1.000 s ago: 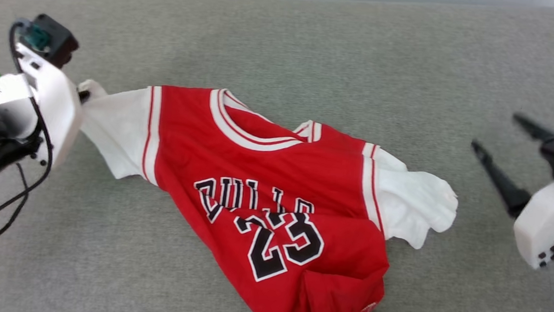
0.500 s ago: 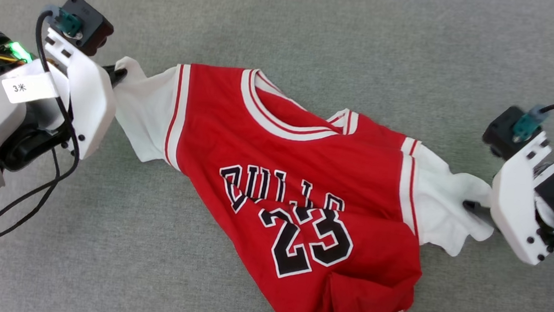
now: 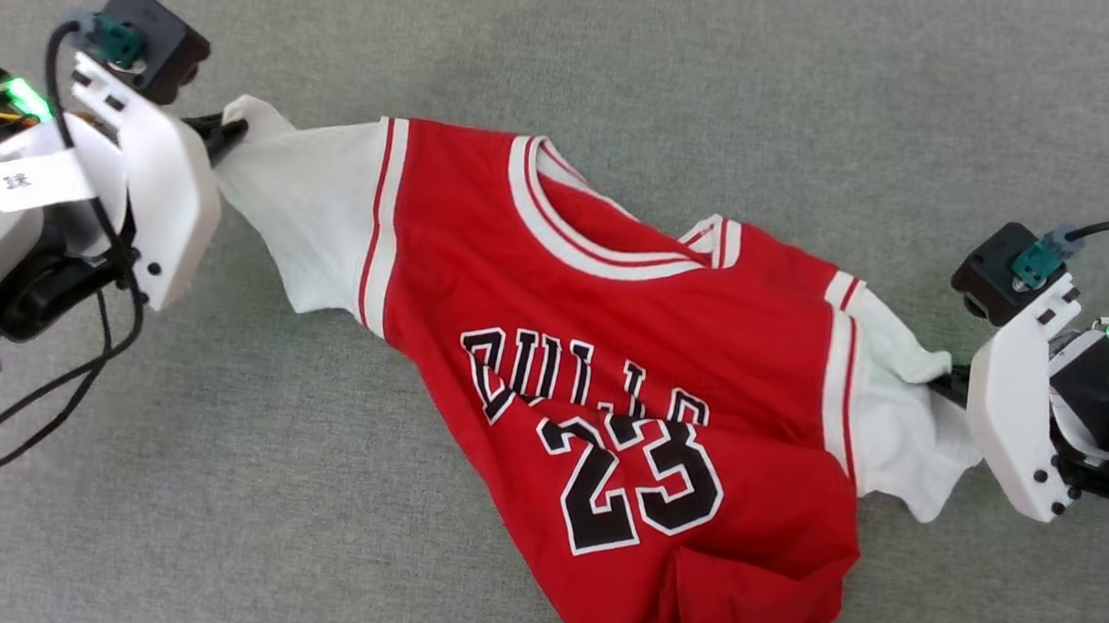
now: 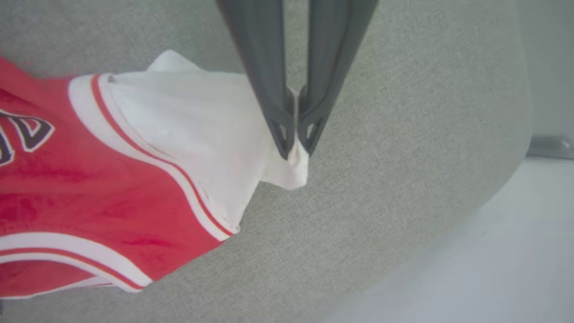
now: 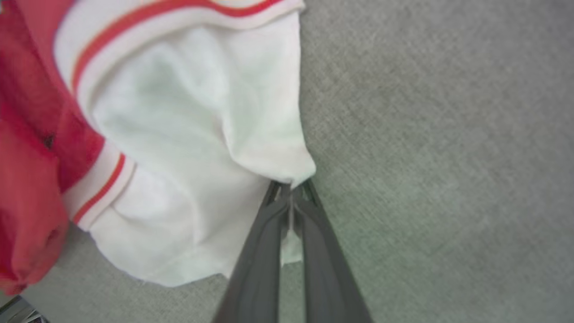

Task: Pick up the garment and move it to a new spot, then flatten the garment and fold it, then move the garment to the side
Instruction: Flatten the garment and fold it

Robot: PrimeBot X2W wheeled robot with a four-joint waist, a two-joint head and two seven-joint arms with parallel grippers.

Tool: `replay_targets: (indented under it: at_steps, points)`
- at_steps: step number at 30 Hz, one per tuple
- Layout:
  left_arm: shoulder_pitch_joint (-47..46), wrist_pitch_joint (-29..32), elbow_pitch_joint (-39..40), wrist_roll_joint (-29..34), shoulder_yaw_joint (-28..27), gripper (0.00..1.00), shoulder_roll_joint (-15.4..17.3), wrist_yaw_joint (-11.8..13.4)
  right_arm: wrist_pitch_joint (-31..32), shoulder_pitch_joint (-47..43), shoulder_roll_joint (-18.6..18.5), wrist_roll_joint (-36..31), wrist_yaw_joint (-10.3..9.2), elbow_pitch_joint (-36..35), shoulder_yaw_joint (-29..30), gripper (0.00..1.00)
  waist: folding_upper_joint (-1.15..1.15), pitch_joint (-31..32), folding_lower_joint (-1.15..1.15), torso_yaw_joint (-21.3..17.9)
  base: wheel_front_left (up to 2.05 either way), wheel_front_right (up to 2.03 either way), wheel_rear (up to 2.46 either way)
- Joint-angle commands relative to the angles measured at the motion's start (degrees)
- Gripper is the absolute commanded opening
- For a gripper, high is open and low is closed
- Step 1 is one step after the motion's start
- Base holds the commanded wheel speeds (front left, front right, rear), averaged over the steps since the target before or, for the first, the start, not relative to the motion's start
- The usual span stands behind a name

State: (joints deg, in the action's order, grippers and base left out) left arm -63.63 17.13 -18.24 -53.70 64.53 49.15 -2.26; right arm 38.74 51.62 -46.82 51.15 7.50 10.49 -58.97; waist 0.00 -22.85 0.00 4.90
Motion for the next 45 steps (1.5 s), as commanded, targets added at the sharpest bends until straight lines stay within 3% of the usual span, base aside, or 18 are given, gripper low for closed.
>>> replay_targets:
  at_steps: [1, 11, 19, 25, 36, 45]
  points:
    - [0.4, -0.8, 0.1, 0.4, -0.3, 0.00, 0.2, 0.3, -1.6, 0.5, -0.1, 0.5, -0.02, 0.3, -0.3, 0.00, 0.00, 2.1, 0.00, -0.6, 0.00, 0.00, 0.00]
    - [-1.8, -5.9, 4.6, 1.8, -3.1, 0.00, 3.3, 2.0, -13.0, 6.4, -7.3, 1.6, -0.03, -4.0, 2.1, 0.00, 0.00, 9.3, 0.00, -1.6, 0.00, 0.00, 0.00]
    - [-8.2, -7.0, 7.0, 3.7, -6.2, 0.00, 3.4, 3.0, -16.3, 14.2, -8.5, -2.5, -0.03, -3.3, 7.3, 0.00, 0.00, 9.9, 0.00, -2.3, 0.00, 0.00, 0.00]
    - [-16.3, -7.5, 3.8, 5.3, -8.6, 0.00, -0.4, 2.4, -16.0, 23.2, -5.4, -7.6, -0.03, 1.9, 10.8, 0.00, 0.00, 7.2, 0.00, -2.3, 0.00, 0.00, 0.00]
    - [-32.6, -11.4, -9.1, 8.8, -12.5, 0.00, -8.1, 1.2, -19.3, 42.3, 2.6, -16.8, -0.04, 12.9, 11.9, 0.00, 0.00, 0.4, 0.00, -2.6, 0.00, 0.00, 0.00]
    - [-39.7, -16.9, -19.0, 9.5, -14.3, 0.00, -10.8, -1.2, -24.2, 52.2, 7.0, -20.8, -0.03, 22.3, 11.2, 0.00, 0.00, -3.4, 0.00, -2.3, 0.00, 0.00, 0.00]
